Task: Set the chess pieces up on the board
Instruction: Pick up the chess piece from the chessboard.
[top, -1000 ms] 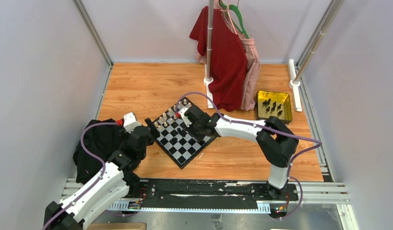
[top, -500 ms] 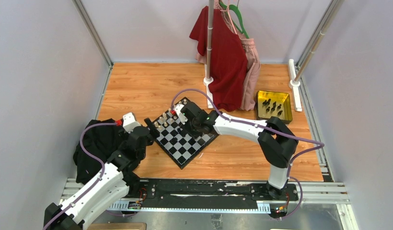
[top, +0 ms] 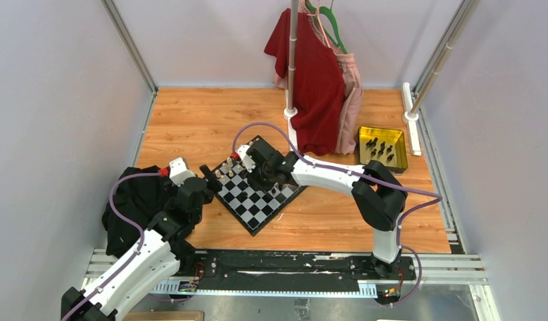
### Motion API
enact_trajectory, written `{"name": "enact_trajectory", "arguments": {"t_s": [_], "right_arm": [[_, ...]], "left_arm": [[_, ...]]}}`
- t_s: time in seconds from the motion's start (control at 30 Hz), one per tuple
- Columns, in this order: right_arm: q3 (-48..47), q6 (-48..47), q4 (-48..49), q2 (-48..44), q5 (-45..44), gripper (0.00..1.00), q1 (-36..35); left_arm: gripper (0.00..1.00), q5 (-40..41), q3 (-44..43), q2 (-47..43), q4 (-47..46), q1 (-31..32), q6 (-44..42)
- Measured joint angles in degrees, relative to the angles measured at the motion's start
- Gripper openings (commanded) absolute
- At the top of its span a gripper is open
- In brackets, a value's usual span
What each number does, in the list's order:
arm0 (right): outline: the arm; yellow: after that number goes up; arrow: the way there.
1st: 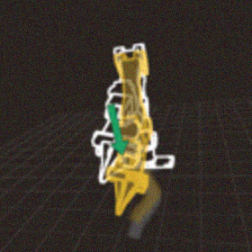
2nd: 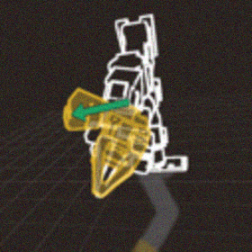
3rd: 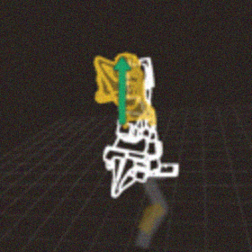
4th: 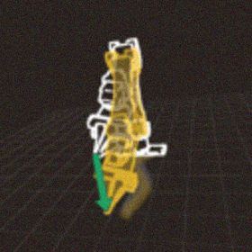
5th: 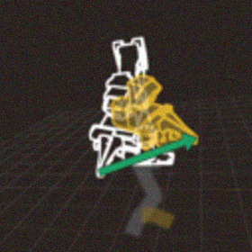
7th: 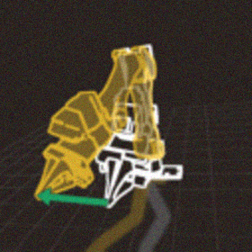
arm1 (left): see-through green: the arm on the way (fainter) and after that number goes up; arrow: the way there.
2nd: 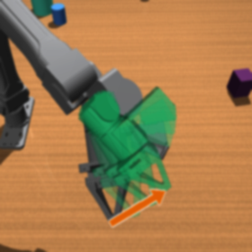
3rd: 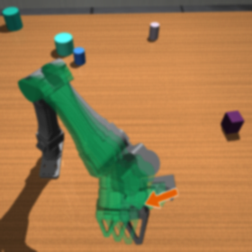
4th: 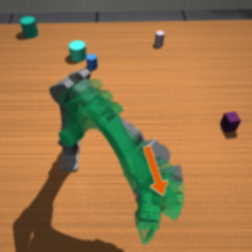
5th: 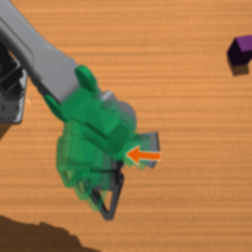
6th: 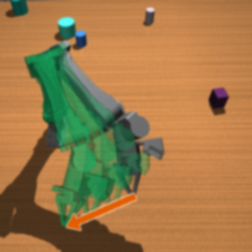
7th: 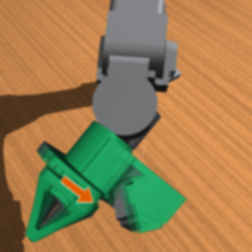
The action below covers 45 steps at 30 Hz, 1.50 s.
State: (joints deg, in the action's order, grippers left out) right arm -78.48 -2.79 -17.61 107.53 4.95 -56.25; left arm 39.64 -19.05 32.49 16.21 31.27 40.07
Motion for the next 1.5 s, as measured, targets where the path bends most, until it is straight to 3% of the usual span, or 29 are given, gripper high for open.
{"name": "enact_trajectory", "arguments": {"t_s": [1.03,1.5], "right_arm": [[-4.11,-0.31,-0.02,4.76,1.38,0.29,0.00],[-4.31,-0.33,-0.04,5.75,1.77,0.22,0.00]], "left_arm": [[1.00,0.07,0.00,-0.04,0.20,0.00,0.00],[1.00,0.13,0.00,-0.02,0.17,0.00,-0.02]]}}
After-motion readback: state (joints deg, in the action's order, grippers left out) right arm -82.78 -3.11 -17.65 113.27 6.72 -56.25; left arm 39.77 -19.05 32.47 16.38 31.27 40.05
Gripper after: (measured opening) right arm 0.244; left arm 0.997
